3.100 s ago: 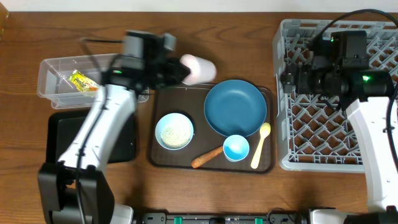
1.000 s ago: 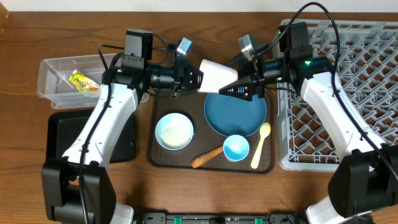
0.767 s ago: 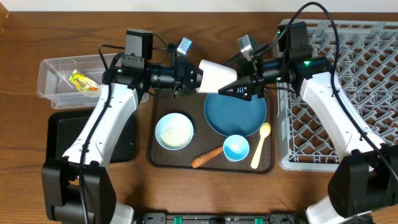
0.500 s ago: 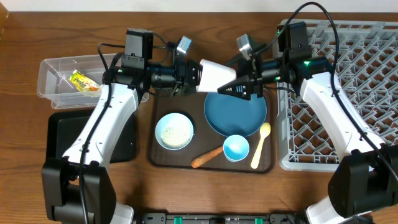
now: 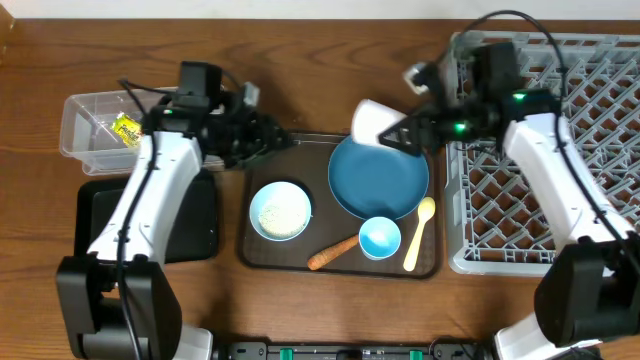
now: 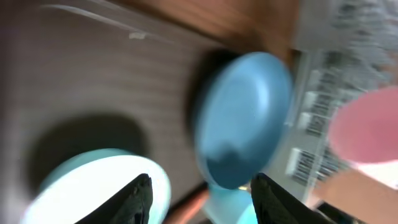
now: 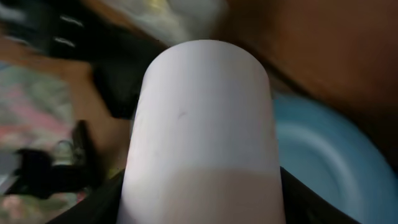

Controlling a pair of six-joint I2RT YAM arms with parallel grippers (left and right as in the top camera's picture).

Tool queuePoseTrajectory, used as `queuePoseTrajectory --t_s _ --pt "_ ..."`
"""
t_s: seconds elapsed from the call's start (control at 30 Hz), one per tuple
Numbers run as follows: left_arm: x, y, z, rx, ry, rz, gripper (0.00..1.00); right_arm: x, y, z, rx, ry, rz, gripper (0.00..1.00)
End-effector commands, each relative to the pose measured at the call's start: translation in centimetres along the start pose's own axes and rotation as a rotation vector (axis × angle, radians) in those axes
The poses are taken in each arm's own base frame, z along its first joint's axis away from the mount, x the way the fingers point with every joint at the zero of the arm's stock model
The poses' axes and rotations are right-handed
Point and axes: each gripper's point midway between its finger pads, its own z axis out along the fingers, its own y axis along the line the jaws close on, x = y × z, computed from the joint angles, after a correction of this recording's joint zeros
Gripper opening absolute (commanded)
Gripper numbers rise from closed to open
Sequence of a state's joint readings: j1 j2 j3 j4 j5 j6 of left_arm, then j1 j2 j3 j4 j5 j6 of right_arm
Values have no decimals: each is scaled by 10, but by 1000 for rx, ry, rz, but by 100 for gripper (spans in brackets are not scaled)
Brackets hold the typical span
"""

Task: Sort waste into correct bins and load items into the dishwasher rack
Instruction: 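Carry the pink cup right and release it in the dish rack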

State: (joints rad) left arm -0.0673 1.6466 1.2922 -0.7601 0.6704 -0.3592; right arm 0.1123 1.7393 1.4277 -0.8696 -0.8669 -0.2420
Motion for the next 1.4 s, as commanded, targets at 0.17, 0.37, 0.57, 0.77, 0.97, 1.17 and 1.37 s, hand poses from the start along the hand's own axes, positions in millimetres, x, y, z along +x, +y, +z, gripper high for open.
queuePoseTrajectory --t_s 0.17,0.37,0.57,0.77,0.97,1.17,1.37 --pt "-14 49 -24 -243 -89 45 54 8 -65 -127 540 -24 292 21" --pt "-14 49 -33 -267 -116 55 54 40 -97 -216 791 -63 550 21" --pt "-14 49 -33 -267 -113 54 54 100 -131 -288 1039 -82 851 22" --pt "-14 49 -33 -267 -114 54 54 144 -151 -339 1117 -190 1078 22" --pt "-14 49 -33 -267 -114 54 54 176 -170 -366 1147 -243 1199 23" --pt "-12 49 -33 -269 -107 51 54 194 -192 -384 1170 -303 1275 23" --pt "-11 50 -33 -270 -104 49 54 208 -214 -378 1149 -277 1330 23"
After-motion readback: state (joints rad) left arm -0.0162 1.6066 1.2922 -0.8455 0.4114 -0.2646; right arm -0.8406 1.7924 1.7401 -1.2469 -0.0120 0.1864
